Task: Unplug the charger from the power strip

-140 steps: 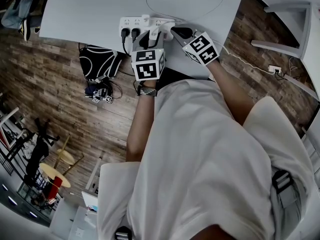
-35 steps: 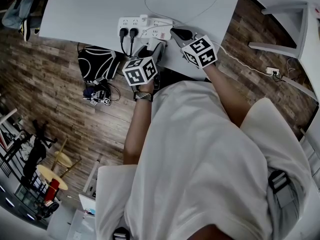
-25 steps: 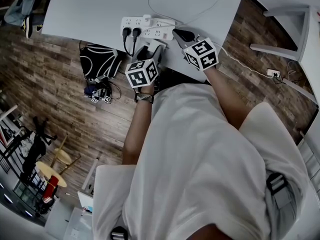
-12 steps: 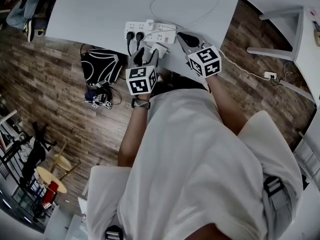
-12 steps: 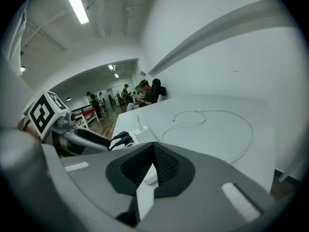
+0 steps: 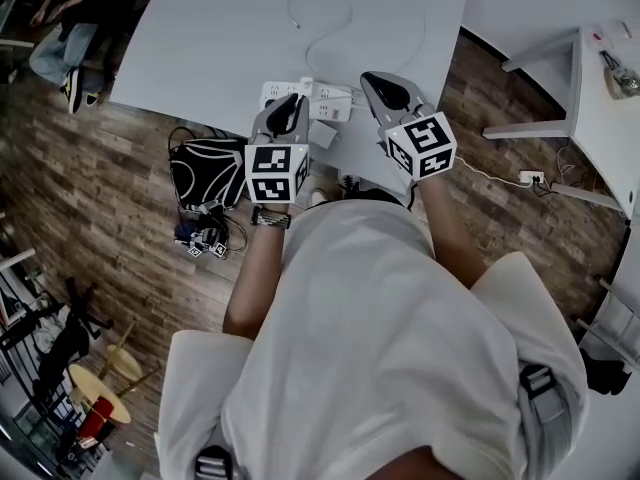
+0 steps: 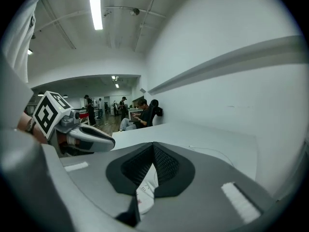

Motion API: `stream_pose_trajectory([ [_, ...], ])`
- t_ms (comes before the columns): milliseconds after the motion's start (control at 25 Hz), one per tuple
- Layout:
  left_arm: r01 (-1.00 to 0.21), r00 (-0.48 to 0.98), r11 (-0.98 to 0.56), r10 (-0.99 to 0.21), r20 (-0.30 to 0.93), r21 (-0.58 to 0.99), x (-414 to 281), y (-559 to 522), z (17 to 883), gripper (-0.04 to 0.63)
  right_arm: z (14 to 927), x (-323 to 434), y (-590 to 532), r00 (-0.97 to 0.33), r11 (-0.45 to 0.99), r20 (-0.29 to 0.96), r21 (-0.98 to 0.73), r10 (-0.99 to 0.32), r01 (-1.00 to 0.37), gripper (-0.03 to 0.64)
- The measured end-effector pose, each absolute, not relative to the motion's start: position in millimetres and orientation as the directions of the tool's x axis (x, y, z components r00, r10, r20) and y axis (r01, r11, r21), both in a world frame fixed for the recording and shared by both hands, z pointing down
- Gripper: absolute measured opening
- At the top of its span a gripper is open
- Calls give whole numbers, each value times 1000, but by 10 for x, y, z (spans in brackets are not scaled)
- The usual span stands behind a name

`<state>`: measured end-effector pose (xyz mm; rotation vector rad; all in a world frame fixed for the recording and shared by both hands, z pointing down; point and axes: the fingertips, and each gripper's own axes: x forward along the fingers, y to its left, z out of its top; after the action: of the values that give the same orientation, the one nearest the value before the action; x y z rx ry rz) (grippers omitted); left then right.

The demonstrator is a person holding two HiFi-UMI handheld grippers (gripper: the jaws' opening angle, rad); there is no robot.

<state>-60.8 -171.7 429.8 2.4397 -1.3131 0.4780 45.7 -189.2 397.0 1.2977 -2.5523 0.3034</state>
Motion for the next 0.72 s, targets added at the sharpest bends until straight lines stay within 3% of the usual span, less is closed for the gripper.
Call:
stream_pose_trajectory([
  [360,-831,540,-555,-799,264,21,-579,-2141,3372,5,3140,427,-2033,-576,582,192,-30,-794,-813,2],
  [720,-809,568,-579,-815,118,-99,-589,-2224,2420,5,2201,365,-2128,-585,585,30,35,-811,-810,2],
])
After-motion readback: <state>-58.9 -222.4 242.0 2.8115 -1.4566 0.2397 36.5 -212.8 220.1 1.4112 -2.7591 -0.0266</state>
